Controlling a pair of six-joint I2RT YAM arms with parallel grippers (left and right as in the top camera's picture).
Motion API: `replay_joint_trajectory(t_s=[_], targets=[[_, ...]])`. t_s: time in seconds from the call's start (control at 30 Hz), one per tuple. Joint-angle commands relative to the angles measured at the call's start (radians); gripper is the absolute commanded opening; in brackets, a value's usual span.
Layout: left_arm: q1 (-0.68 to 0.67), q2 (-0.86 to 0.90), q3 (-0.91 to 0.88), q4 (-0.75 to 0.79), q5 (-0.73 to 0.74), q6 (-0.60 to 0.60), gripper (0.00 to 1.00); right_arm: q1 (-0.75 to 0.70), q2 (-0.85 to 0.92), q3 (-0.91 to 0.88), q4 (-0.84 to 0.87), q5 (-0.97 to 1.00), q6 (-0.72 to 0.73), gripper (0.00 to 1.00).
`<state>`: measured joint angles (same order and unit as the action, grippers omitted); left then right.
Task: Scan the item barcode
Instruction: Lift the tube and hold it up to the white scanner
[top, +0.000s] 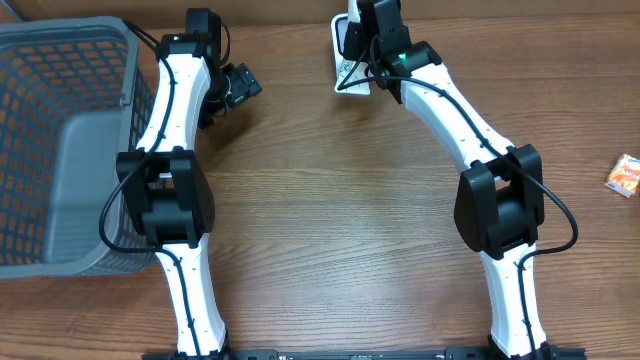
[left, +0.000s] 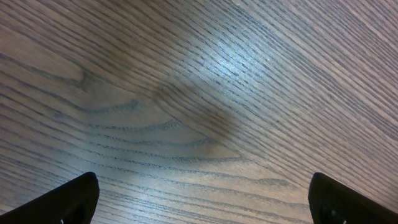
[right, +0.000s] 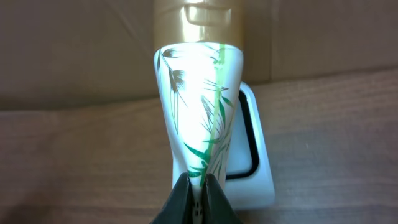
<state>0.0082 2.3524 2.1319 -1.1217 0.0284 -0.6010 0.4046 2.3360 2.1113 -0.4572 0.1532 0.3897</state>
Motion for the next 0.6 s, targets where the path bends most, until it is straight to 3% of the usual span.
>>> replay_joint_trajectory(t_s=[0.0, 0.57], targets=[[-0.003, -0.018, -0.003, 0.000, -0.010, -0.016, 1.00, -0.019, -0.023, 0.029, 0.050, 0.011, 0.008, 0.04], [-0.003, -0.018, -0.003, 0.000, -0.010, -0.016, 1.00, -0.064, -0.029, 0.031, 0.104, 0.030, 0.034, 0.04]])
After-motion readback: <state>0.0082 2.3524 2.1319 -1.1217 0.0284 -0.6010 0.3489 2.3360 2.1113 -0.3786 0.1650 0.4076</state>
